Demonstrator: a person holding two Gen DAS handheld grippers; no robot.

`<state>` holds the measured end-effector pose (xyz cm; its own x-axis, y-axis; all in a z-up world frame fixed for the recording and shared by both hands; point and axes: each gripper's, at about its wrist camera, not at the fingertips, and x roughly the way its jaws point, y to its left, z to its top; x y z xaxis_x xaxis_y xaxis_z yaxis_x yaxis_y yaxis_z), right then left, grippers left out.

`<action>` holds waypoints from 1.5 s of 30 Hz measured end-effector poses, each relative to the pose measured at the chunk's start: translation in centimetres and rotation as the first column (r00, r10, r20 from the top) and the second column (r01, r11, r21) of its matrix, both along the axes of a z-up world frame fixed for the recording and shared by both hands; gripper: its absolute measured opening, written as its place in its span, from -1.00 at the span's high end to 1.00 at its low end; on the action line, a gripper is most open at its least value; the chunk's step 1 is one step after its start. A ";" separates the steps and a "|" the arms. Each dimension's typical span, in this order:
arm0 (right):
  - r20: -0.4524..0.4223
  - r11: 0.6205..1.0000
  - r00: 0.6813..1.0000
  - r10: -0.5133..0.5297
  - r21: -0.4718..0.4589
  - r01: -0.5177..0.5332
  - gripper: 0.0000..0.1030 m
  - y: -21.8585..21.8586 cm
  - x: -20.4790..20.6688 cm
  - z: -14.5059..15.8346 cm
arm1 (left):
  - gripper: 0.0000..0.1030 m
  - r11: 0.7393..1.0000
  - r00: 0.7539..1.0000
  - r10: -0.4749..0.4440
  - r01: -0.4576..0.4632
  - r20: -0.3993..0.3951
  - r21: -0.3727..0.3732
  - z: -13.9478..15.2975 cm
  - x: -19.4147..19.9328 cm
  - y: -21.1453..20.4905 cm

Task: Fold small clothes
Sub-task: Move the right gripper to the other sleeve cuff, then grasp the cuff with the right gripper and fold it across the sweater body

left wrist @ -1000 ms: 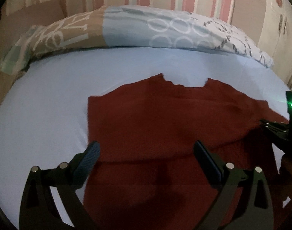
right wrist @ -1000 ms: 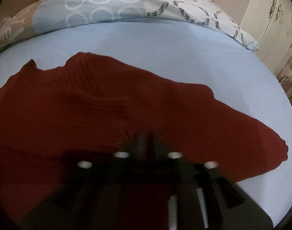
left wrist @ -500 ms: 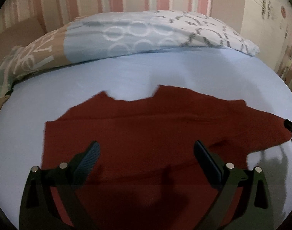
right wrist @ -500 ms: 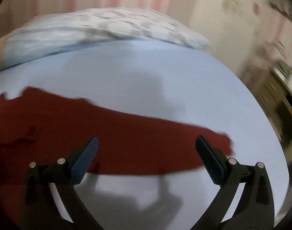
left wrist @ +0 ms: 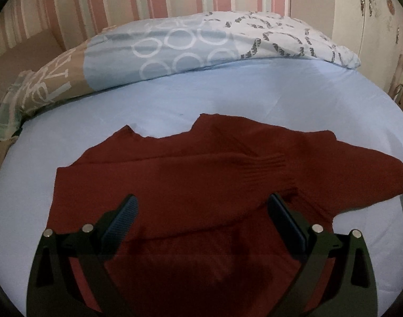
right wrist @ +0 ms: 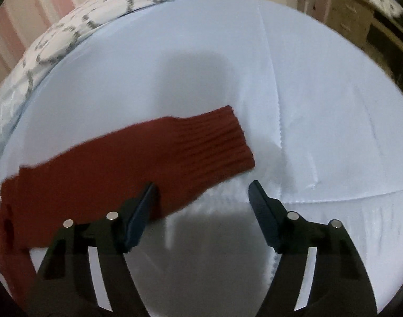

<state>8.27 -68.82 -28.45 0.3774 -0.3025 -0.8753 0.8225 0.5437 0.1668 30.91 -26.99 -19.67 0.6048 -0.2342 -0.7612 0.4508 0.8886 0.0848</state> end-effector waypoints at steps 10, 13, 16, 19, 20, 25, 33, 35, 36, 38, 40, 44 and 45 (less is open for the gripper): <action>-0.012 1.000 1.000 -0.014 -0.020 0.014 0.76 -1.1 2.9 0.6 | -0.91 1.000 0.999 -0.021 0.021 0.048 0.009 1.0 -0.7 0.1; -0.047 0.992 0.999 0.025 -0.123 -0.030 0.78 0.4 3.5 1.4 | -0.91 1.000 0.998 -0.025 0.025 0.052 -0.008 1.4 -0.7 0.6; -0.068 0.952 0.995 0.077 -0.292 -0.094 0.78 4.0 4.1 4.1 | -0.91 1.000 0.999 -0.019 0.020 0.041 -0.009 1.6 -0.4 1.4; -0.072 0.885 0.983 0.168 -0.429 -0.183 0.78 9.5 5.5 7.8 | -0.91 1.000 0.999 -0.012 0.012 0.051 0.009 2.1 -0.2 2.4; -0.066 0.873 0.980 0.189 -0.446 -0.198 0.78 11.0 5.6 8.7 | -0.91 1.000 0.998 -0.010 0.009 0.057 0.013 2.3 -0.2 2.8; 0.018 0.830 0.936 0.352 -0.469 -0.303 0.78 20.3 9.0 13.9 | -0.91 0.999 0.997 0.019 -0.022 0.079 0.046 3.3 1.0 6.3; 0.117 0.754 0.778 0.617 -0.371 -0.542 0.79 35.8 19.1 15.6 | -0.91 0.992 0.990 0.113 -0.117 0.087 0.040 3.9 4.0 15.9; 0.115 0.727 0.742 0.661 -0.341 -0.595 0.79 39.2 21.0 14.5 | -0.91 0.990 0.987 0.132 -0.136 0.096 0.040 3.6 4.6 18.2; 0.111 0.717 0.730 0.675 -0.332 -0.613 0.79 40.6 21.2 14.1 | -0.91 0.989 0.986 0.137 -0.142 0.097 0.046 3.5 4.8 18.9; 0.108 0.695 0.701 0.705 -0.301 -0.653 0.79 43.8 23.0 12.9 | -0.91 0.987 0.984 0.148 -0.154 0.104 0.053 3.1 5.2 20.2; 0.122 0.688 0.685 0.719 -0.266 -0.675 0.79 46.5 24.8 11.9 | -0.91 0.985 0.982 0.153 -0.160 0.106 0.057 2.6 5.8 21.4; 0.124 0.694 0.683 0.720 -0.140 -0.706 0.79 49.4 28.6 7.8 | -0.91 0.987 0.986 0.146 -0.150 0.076 0.050 1.4 7.0 22.8; 0.134 0.693 0.680 0.721 -0.109 -0.713 0.79 50.0 29.4 6.6 | -0.91 0.987 0.987 0.144 -0.148 0.067 0.057 1.1 7.2 22.9</action>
<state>37.65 -18.80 -21.83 0.6225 0.0814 -0.7784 0.1432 0.9660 0.2155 38.08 -4.11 -18.58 0.6757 -0.0940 -0.7312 0.3088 0.9367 0.1650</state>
